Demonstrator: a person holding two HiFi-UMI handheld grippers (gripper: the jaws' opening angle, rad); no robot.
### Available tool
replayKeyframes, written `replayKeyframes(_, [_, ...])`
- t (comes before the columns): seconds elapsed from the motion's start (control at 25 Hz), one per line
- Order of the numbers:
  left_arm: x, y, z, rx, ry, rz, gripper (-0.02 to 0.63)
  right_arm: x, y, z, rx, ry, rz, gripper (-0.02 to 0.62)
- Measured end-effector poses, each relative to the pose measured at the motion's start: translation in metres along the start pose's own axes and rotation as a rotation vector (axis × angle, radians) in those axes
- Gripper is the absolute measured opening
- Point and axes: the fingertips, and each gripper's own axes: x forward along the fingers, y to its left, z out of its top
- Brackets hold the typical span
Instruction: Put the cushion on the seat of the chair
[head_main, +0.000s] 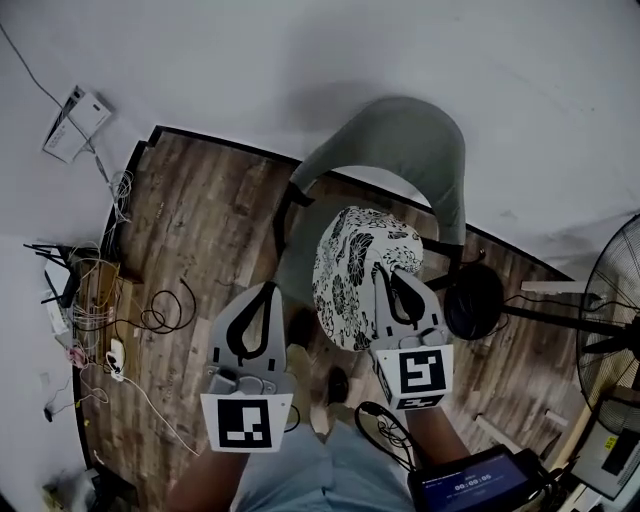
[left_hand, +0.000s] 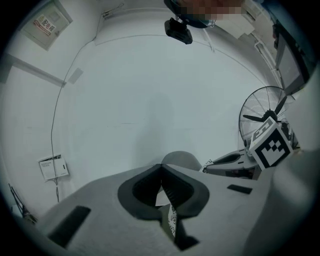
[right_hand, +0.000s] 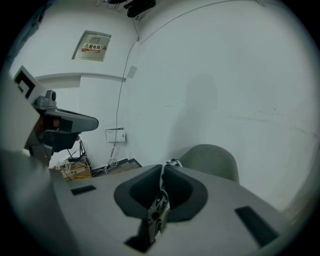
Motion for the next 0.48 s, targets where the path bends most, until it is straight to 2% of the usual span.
replayKeyframes(0.24, [0.014, 0.045, -0.028, -0.012, 0.059, 0.016, 0.009, 0.06, 0.024, -0.011, -0.003, 0.026, 0.025, 0.017])
replayKeyframes(0.48, [0.031, 0.072, -0.056, -0.038, 0.091, 0.018, 0.009, 0.112, 0.039, -0.03, -0.002, 0.044, 0.029, 0.017])
